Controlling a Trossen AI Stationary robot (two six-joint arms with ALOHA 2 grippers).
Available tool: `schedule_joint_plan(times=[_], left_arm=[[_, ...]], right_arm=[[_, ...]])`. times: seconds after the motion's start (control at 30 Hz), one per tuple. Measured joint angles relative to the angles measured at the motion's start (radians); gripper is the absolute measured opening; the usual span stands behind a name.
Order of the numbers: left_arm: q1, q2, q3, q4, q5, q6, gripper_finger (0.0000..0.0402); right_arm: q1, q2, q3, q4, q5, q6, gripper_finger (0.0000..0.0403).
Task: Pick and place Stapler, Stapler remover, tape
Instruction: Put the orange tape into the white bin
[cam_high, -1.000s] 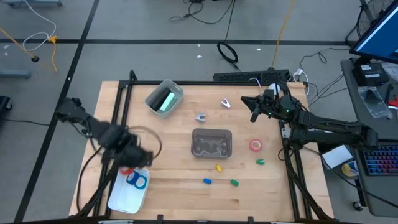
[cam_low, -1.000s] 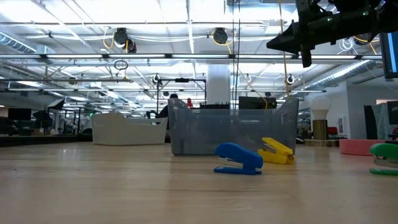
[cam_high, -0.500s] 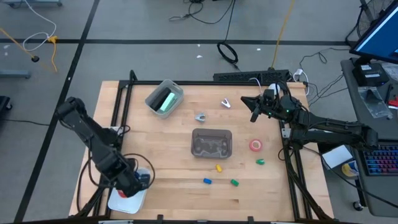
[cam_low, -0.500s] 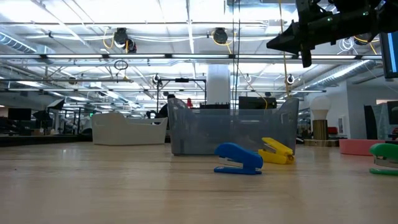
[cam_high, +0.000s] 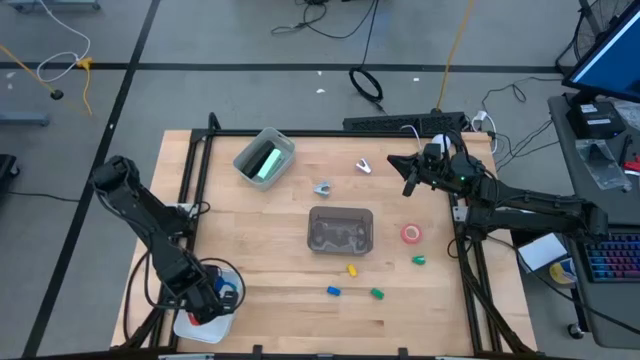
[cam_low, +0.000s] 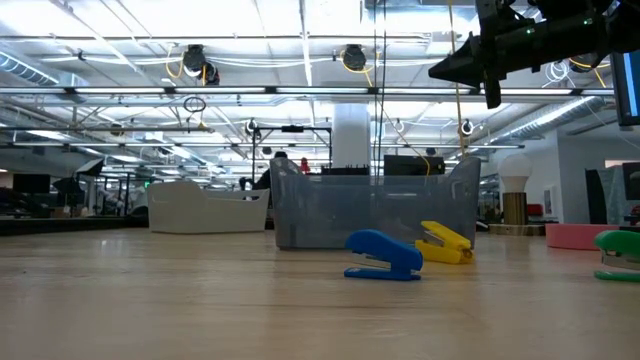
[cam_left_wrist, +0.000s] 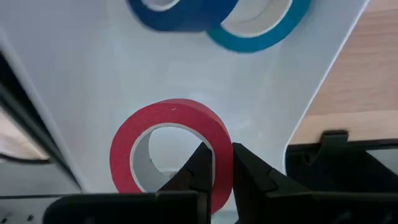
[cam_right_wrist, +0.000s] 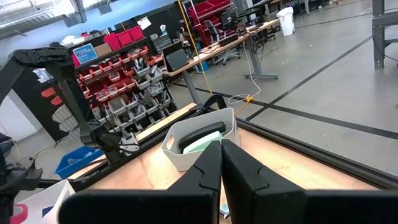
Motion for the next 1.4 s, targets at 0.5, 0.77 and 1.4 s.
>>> schedule_joint_plan(times=[0.5,0.77,1.4], left_arm=[[-0.039,0.0,-0.107,0.094,0.003,0.007,0.0032],[-0.052,0.0,-0.125,0.114,-0.004,0.023,0.0032],[-0.053,0.0,-0.125,0.108,-0.023,0.063,0.0086]], right_arm=[[0.0,0.0,0.0,-0.001,0.001,0.0,0.0004],[0.0,0.0,0.0,-0.001,0.002,0.0,0.0004],[0.0,0.0,0.0,0.0,0.002,0.0,0.0004]])
